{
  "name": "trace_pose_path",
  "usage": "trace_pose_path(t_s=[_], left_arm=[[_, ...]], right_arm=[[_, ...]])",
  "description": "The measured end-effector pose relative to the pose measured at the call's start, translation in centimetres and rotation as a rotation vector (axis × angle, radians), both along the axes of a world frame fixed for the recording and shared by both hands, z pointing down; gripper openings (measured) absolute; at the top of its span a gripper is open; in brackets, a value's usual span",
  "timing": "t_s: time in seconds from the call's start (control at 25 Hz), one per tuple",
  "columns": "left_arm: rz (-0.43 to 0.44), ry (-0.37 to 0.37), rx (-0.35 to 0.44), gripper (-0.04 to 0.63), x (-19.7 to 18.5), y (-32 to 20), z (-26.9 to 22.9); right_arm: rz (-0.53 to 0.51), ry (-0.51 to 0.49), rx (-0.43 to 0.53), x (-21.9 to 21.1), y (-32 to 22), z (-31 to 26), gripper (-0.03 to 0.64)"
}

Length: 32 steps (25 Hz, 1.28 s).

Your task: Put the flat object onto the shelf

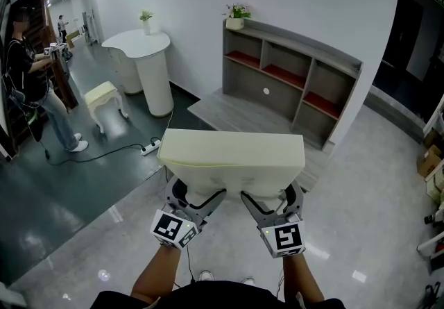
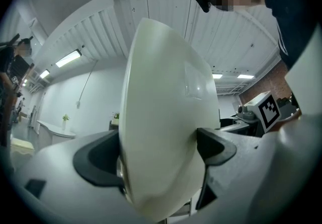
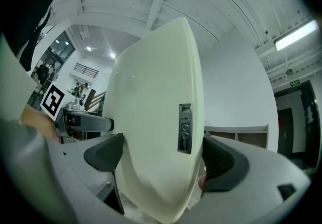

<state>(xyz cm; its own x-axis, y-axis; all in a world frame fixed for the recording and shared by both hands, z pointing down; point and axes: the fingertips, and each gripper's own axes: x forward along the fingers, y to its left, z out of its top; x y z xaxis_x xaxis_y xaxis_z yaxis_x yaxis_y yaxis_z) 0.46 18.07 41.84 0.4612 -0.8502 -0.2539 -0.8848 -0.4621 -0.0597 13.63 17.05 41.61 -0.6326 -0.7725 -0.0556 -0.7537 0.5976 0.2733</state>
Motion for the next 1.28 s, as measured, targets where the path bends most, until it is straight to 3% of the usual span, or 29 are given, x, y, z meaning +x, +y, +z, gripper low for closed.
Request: trace_pose_path(t_s=[0.76, 1.28], left_arm=[[0.054, 0.043, -0.004, 0.468, -7.7, -1.0, 0.7], [0.083, 0.031, -0.006, 0.468, -8.4, -5.7, 1.2]], right_arm=[[0.02, -0.008, 0.017, -7.6, -0.4, 0.5, 0.476], [0.048, -0.025, 0.024, -8.2, -4.9, 0.8, 0.476]])
